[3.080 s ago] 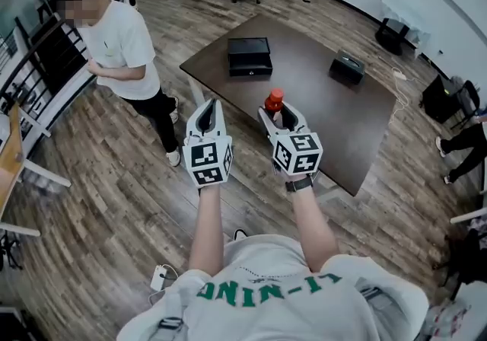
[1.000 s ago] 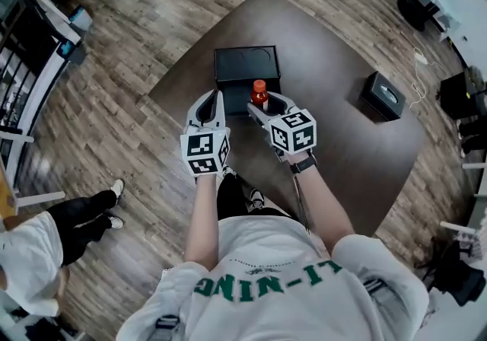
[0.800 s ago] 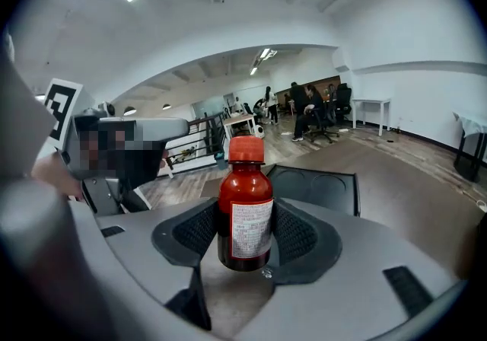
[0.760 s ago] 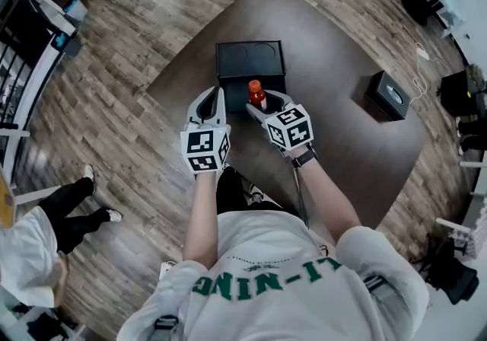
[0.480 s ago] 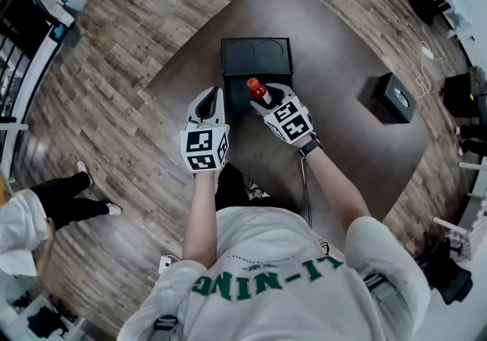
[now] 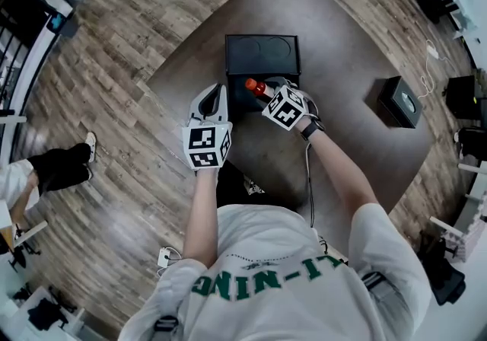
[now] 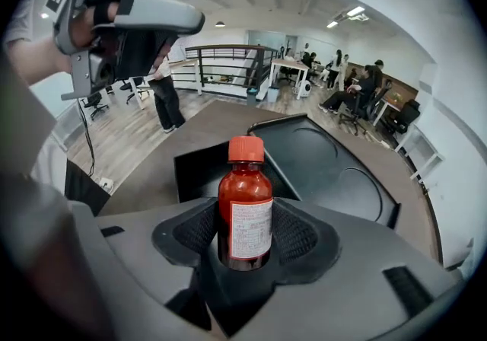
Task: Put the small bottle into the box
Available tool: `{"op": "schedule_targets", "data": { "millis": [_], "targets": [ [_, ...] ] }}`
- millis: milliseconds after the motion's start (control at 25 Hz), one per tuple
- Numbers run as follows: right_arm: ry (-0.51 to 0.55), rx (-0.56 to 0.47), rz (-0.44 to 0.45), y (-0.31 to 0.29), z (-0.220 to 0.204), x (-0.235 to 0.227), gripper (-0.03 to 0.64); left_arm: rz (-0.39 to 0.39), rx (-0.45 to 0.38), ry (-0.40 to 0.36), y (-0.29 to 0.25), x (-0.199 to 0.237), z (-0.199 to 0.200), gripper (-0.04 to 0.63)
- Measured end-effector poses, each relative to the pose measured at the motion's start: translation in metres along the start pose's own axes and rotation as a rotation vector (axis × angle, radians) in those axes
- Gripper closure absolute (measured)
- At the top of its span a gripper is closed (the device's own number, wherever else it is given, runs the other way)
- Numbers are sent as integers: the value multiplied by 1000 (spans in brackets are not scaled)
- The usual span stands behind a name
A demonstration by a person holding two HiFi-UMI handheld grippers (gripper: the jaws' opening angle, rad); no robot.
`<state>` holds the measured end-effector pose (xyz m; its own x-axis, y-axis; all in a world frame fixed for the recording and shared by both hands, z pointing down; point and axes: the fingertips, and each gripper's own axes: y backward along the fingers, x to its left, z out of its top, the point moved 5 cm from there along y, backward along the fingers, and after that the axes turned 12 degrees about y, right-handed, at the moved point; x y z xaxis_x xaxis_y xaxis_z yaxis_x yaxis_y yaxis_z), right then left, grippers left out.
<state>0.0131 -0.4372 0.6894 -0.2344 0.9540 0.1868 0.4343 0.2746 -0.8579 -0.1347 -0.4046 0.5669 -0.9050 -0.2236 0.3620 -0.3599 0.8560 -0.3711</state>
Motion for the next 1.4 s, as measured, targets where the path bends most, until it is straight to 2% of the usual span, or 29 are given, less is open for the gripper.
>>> {"op": "schedule_targets", "data": {
  "millis": [120,320,640,800,1000,1160,1400],
  "targets": [
    [46,45,45,-16,-6,0,391,-5,2,3,-6,2,0,582],
    [156,142,65,-35,-16,1,391,11,-8,11,-10,9,-2,583],
    [210,190,86,-45,-11,-2,390,41,-18,23,-11,16,-6,583],
    [160,169,77,-45,-10,-3,387,46,-16,35,-11,19,-7,582],
    [15,73,87,-37,-7,-4,368,48,-20,41,-3,15,-6,583],
    [-34,34,72,-23,-4,0,359,49,-32,32,10,12,-3,583],
    [-164,-42,-23,5,1,3,360,70,-62,33,33,13,4,583]
  ]
}}
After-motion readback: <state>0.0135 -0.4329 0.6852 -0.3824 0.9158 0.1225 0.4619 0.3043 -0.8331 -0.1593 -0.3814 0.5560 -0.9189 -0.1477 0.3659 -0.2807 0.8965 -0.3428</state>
